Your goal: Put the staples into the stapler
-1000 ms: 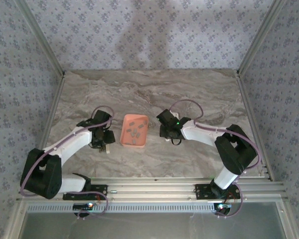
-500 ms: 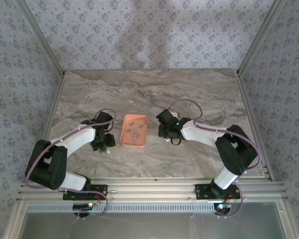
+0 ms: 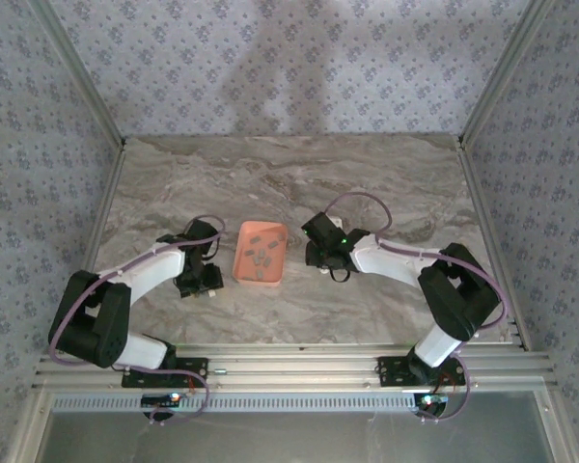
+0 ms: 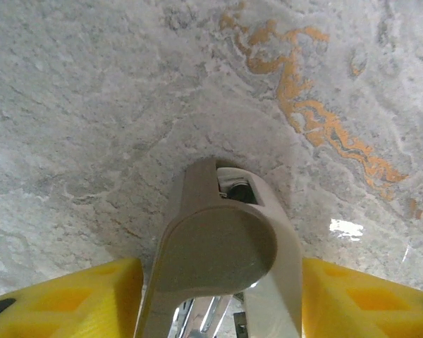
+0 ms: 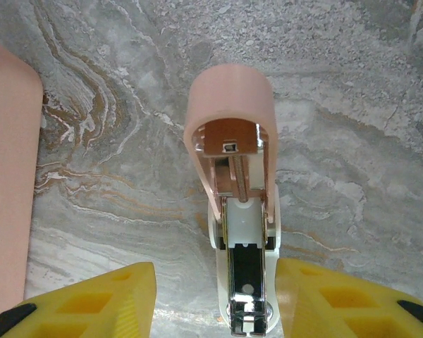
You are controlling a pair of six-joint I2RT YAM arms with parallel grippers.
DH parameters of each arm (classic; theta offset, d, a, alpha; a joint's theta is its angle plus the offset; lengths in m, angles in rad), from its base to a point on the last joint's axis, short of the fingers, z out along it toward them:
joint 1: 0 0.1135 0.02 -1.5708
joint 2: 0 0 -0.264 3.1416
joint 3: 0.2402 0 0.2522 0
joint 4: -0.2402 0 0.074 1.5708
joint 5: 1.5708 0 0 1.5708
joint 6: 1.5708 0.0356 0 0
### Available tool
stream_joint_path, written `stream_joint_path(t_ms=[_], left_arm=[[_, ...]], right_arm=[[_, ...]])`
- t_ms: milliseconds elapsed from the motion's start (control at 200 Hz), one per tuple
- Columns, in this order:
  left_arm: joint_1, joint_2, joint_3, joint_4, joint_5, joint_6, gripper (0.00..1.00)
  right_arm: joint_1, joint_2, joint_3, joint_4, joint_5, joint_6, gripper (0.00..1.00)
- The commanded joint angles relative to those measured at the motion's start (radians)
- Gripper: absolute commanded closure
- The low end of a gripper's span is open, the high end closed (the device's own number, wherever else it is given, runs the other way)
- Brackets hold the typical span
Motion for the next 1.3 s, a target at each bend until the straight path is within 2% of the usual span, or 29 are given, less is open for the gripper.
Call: stream_joint_path(t_ms=[0, 150, 470, 665, 785, 1099, 1299], left_arm=[[0.006, -0.001, -0.009, -0.026, 0.018, -0.008, 0.46], [0.006, -0.025, -0.01, -0.023, 0.024, 0.003, 0.64], [0.006, -0.157, 0.011, -0.068, 0.036, -0.005, 0.69], [0.008, -0.254, 0.021, -0.003, 0.203, -0.023, 0.68], [0.009, -0.302, -0.002, 0.107, 0.292, -0.065, 0.71], [0.009, -0.328, -0.052, 0.308, 0.499, -0.173, 0.77], [0.008, -0.331, -0.072, 0.409, 0.567, -0.214, 0.83]], right_arm=[[0.007, -0.028, -0.012, -0.003, 0.009, -0.013, 0.51], [0.007, -0.036, -0.016, 0.0, 0.012, -0.016, 0.52], [0.005, -0.1, -0.071, 0.113, -0.006, -0.073, 0.51], [0.004, -0.228, -0.173, 0.324, -0.043, -0.25, 0.47], [-0.005, -0.318, -0.233, 0.426, -0.089, -0.347, 0.46], [-0.007, -0.451, -0.36, 0.616, -0.321, -0.649, 0.32], [0.001, -0.511, -0.421, 0.678, -0.413, -0.804, 0.29]])
